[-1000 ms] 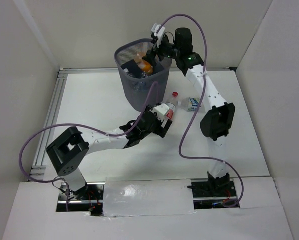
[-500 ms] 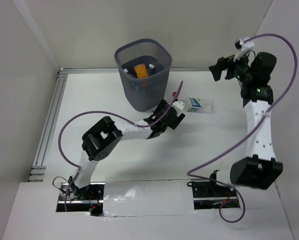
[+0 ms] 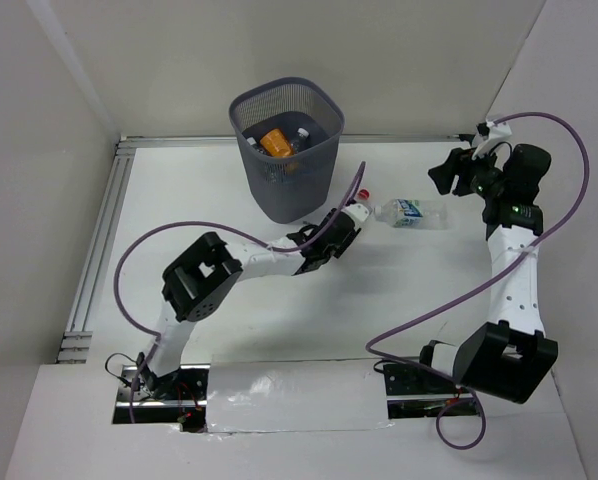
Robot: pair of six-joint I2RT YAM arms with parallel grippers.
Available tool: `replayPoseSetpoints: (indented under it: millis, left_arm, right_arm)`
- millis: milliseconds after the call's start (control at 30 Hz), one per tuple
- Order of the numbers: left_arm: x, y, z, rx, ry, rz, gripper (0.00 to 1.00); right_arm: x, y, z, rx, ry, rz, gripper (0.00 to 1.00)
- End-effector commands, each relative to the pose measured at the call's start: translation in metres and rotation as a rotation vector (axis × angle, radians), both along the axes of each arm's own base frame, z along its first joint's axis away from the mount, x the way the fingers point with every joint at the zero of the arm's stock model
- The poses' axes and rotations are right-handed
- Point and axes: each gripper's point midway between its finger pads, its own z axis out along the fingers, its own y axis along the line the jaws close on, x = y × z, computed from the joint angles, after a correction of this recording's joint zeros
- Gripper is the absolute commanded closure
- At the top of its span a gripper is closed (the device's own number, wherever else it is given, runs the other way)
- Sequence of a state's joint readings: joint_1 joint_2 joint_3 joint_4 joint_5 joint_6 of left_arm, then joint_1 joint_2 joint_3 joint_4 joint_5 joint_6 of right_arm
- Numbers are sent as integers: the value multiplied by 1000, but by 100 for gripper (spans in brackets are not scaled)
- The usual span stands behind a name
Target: Put the plastic bottles in the bin
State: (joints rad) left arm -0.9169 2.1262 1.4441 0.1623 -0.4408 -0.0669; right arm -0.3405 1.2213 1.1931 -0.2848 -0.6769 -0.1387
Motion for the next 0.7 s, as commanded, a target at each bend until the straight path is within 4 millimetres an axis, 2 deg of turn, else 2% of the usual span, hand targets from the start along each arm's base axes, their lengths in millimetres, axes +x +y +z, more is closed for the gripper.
replayPoseSetpoints:
  millis: [0,33,67,100,133,167,233,267,300,333,367,400,433,467,533,567,600,633,667]
  left_arm:
    - [-17,-30,128,-269,-104,-140,90]
    - [-27,-36,149,-308,-115,-184,90]
    - [-31,-35,168,-331,-137,-205,90]
    - [-36,-28,204,-384,-185,-209,90]
    - [-36,-24,223,-400,-219,-206,90]
    - [-35,-18,241,-405,-259,-191,90]
    - [-29,-4,292,-459,-351,-157,90]
    - [-26,-1,306,-466,-389,-138,89]
    - [-21,9,341,-524,-450,-110,88]
    - [-14,18,356,-535,-489,-84,87]
    - [-10,25,372,-561,-520,-62,87]
    - [-1,41,397,-587,-576,-12,87]
    - [8,47,405,-597,-607,20,86]
    - [18,61,410,-587,-636,97,86]
    - [50,80,411,-537,-676,203,86]
    - [63,90,401,-493,-668,254,84]
    - [74,98,402,-483,-673,292,84]
    - [96,110,382,-434,-655,335,84]
    - [105,117,374,-413,-646,353,79]
  right_arm:
    - [4,3,5,0,-32,31,37]
    - [8,1,2,-13,-34,35,48]
    - [7,0,-2,-21,-30,38,54]
    - [12,-2,-6,-22,-23,29,60]
    - [13,-4,-17,-28,-5,34,63]
    - [15,-5,-15,-49,-22,38,65]
    - [17,-7,-29,-52,2,31,65]
    - [19,-9,-33,-75,2,39,62]
    - [18,-8,-37,-78,6,51,55]
    - [19,-8,-41,-75,15,51,42]
    - [18,-7,-45,-82,17,67,40]
    - [18,-7,-45,-100,10,73,37]
    - [16,-7,-51,-101,25,76,32]
    - [17,-8,-51,-128,14,84,31]
    - [16,-7,-52,-152,7,103,27]
    - [16,-8,-52,-169,0,108,22]
    - [16,-11,-55,-205,-2,112,20]
    - [18,-12,-58,-224,-3,120,18]
    - [17,-12,-59,-237,-1,126,14]
